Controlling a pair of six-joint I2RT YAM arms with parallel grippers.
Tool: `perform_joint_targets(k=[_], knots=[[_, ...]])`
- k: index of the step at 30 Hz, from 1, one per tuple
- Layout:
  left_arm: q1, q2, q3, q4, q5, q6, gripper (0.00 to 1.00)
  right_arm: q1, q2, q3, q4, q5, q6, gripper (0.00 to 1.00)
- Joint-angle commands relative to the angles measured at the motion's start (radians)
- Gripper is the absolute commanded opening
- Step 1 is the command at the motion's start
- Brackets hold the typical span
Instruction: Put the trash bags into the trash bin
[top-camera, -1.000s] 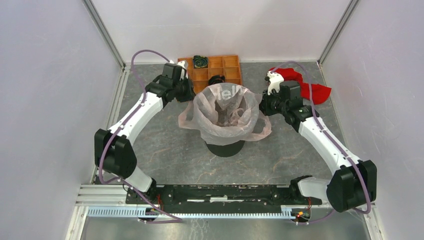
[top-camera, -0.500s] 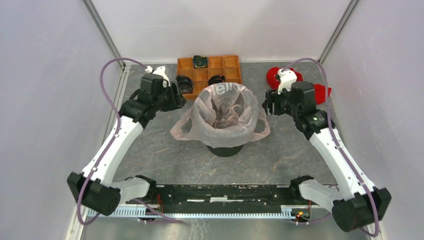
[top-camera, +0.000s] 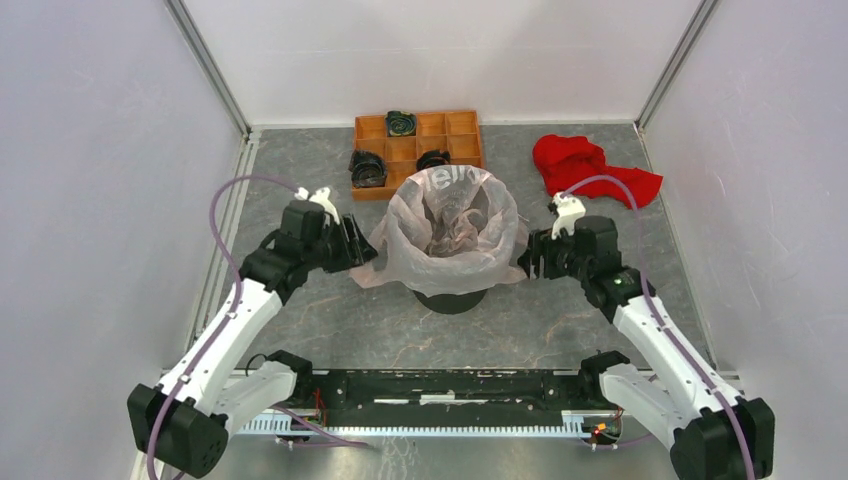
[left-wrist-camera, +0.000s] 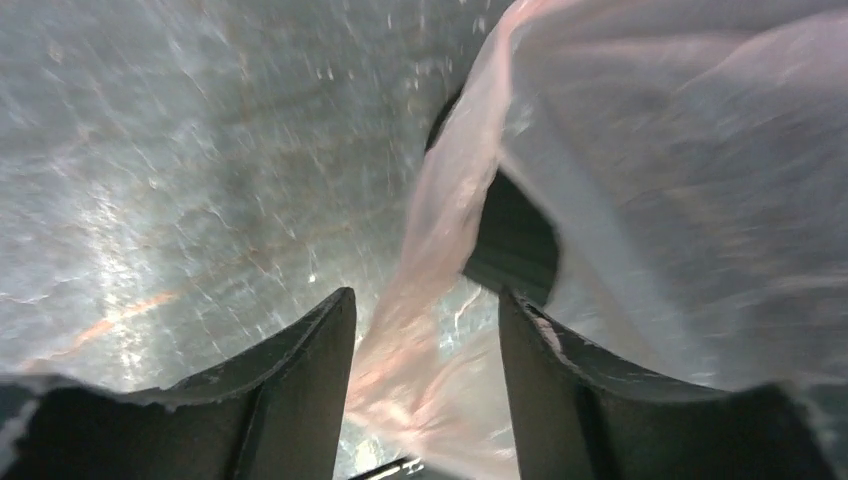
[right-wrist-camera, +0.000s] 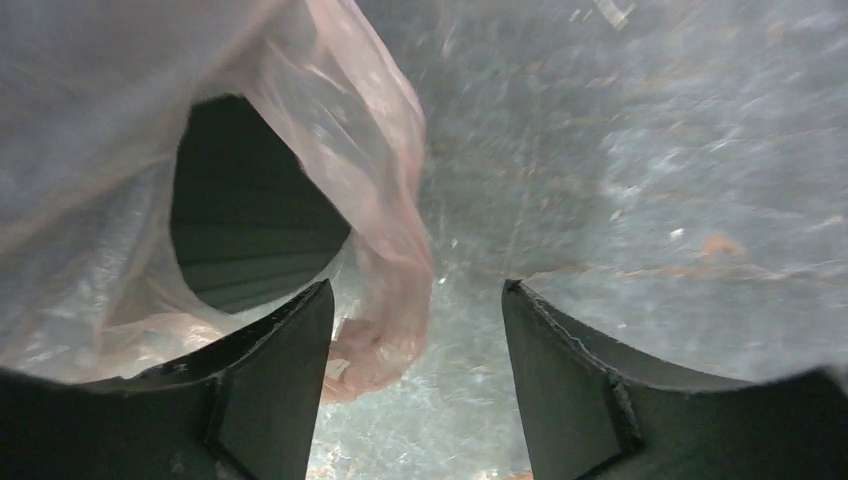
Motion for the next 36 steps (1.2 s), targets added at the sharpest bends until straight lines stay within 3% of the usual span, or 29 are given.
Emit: perform_joint_targets(k=[1, 3, 6, 19, 24, 27, 29, 31, 36], knots=[[0.001, 0.009, -0.163, 0.204, 0.146, -0.152, 0.53, -0.002, 0.01, -0.17, 0.274, -0.138, 0.095, 0.64], [0.001, 0.068, -0.235, 0.288, 0.175, -0.185, 0.38, -0.002, 0.061, -0.22, 0.335, -0.152, 0.105, 0.53], [0.001, 0.156, -0.311, 0.427, 0.233, -0.234, 0.23, -0.002, 0.106, -0.25, 0.385, -0.162, 0.105, 0.47], [-0.062, 0.337, -0.448, 0.607, 0.128, -0.268, 0.08, 0.015, 0.252, -0.327, 0.552, -0.152, 0.122, 0.48], [-0.077, 0.278, -0.476, 0.541, 0.002, -0.249, 0.09, 0.016, 0.261, -0.295, 0.448, -0.044, 0.078, 0.54], [-0.076, 0.232, -0.448, 0.477, -0.029, -0.229, 0.13, 0.017, 0.214, -0.256, 0.341, 0.038, 0.055, 0.66], [-0.076, 0.197, -0.429, 0.44, -0.043, -0.227, 0.2, 0.014, 0.16, -0.219, 0.268, 0.125, 0.057, 0.79], [-0.076, 0.163, -0.409, 0.399, -0.067, -0.219, 0.32, 0.015, 0.101, -0.173, 0.18, 0.242, 0.063, 0.88], [-0.075, 0.097, -0.385, 0.325, -0.125, -0.198, 0.44, 0.015, -0.007, -0.012, -0.007, 0.452, 0.045, 0.92]])
